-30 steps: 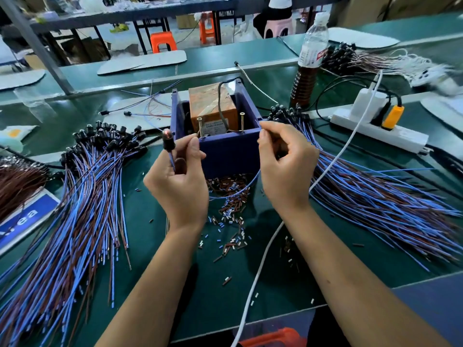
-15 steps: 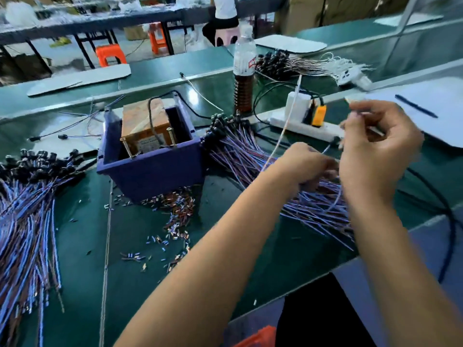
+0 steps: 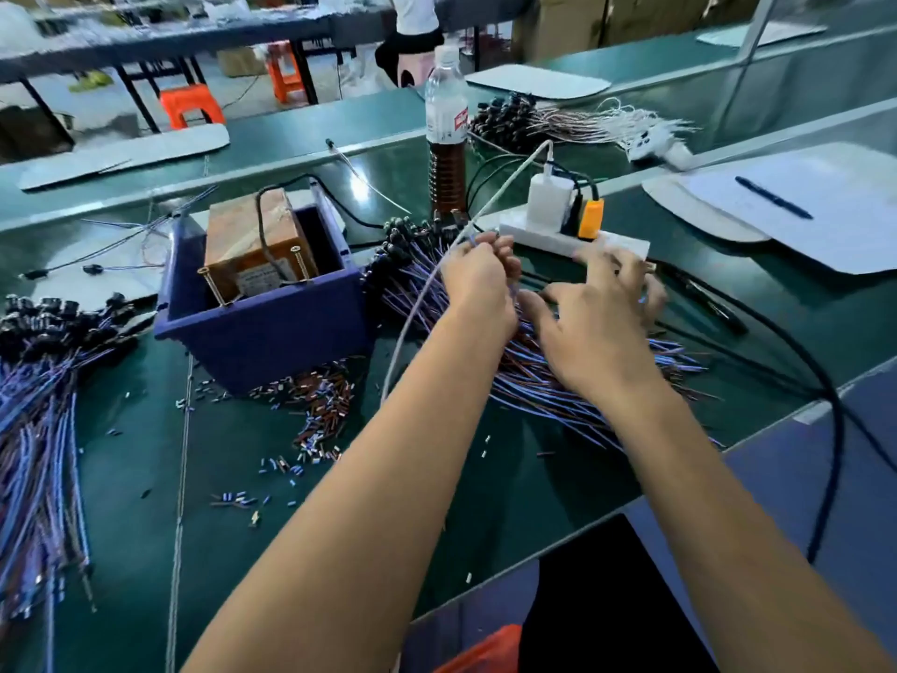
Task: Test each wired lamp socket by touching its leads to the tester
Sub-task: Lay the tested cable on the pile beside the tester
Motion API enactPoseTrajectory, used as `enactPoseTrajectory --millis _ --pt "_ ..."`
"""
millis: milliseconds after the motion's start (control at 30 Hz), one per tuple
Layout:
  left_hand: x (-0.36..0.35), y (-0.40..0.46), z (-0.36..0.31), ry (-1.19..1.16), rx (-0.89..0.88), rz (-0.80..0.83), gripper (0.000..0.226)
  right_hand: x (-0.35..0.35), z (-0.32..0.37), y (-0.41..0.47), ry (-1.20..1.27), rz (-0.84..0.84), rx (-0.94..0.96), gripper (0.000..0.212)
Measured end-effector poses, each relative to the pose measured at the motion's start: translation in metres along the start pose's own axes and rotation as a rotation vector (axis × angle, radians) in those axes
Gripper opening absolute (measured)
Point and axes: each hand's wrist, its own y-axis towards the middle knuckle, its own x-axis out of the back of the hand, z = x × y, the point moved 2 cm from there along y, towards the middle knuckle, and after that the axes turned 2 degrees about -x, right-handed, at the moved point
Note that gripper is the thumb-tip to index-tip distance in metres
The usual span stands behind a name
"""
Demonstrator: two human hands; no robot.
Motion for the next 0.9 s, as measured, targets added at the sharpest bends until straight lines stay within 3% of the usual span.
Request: enactPoseTrajectory --millis 100,200,333,433,567,700,800,900 --pt "0.006 0.003 -0.021 -0.165 -0.075 -0.002 0.033 -0.004 0.011 -0.002 -0.022 0.001 0.091 0.041" --pt "0.014 0.004 -0.041 -0.126 -0.185 -0.019 0.029 0.007 0.017 -0.001 0.094 -0.027 0.147 0.034" --pt "0.032 0.009 -0.061 0.497 -0.451 -0.131 0.018 0.023 0.013 0.002 0.206 -0.059 0.147 0.017" --pt "0.041 0.012 -0.066 0.949 -0.613 -0.214 0.012 0.022 0.009 0.001 0.164 -0.042 0.123 0.018" --pt "0.051 0.004 -0.049 1.373 -0.707 -0.228 0.04 0.002 0.002 -0.004 0.019 0.084 0.074 0.019" --pt "0.059 -0.008 -0.039 1.714 -0.869 -0.232 0.04 -0.001 0.004 -0.007 0.067 0.062 0.056 0.016" --pt "0.059 -0.012 -0.043 1.684 -0.759 -0.107 0.034 0.002 0.011 -0.007 0.093 0.022 0.065 0.011" --pt "0.067 -0.017 -0.05 1.715 -0.486 0.086 0.033 0.005 0.03 -0.01 0.245 -0.108 0.132 0.007"
